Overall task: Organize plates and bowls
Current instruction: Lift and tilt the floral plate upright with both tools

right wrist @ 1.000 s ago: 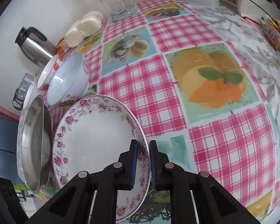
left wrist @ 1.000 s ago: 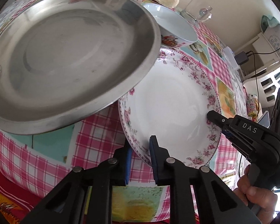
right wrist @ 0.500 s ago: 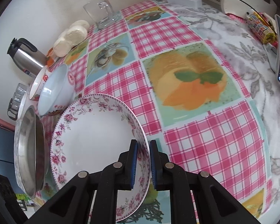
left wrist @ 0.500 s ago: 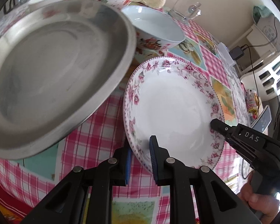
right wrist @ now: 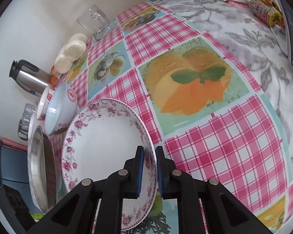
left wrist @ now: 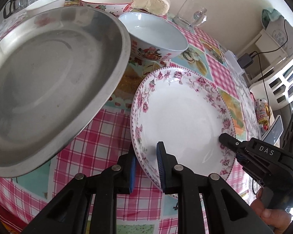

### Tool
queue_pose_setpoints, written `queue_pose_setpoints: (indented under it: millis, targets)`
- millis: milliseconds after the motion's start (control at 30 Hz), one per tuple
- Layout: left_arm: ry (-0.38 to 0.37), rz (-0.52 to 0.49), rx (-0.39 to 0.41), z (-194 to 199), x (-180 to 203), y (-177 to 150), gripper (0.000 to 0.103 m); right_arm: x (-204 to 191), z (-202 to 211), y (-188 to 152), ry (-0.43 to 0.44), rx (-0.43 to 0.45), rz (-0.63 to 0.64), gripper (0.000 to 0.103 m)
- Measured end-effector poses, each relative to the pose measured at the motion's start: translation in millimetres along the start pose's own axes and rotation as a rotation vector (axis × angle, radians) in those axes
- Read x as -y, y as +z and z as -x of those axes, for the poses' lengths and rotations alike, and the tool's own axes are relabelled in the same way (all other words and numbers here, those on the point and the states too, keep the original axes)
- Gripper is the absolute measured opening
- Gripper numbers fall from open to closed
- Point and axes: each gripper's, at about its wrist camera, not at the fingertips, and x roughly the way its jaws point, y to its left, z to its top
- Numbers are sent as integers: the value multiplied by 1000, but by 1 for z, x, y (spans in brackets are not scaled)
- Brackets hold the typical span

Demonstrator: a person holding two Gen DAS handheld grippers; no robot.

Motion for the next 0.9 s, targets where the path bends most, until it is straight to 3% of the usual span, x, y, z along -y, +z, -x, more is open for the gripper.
queue_pose_setpoints:
  millis: [900]
  targets:
    - [-15,-33,-16,-2,2,-2,19,-8,2,0,-23,33,34,15]
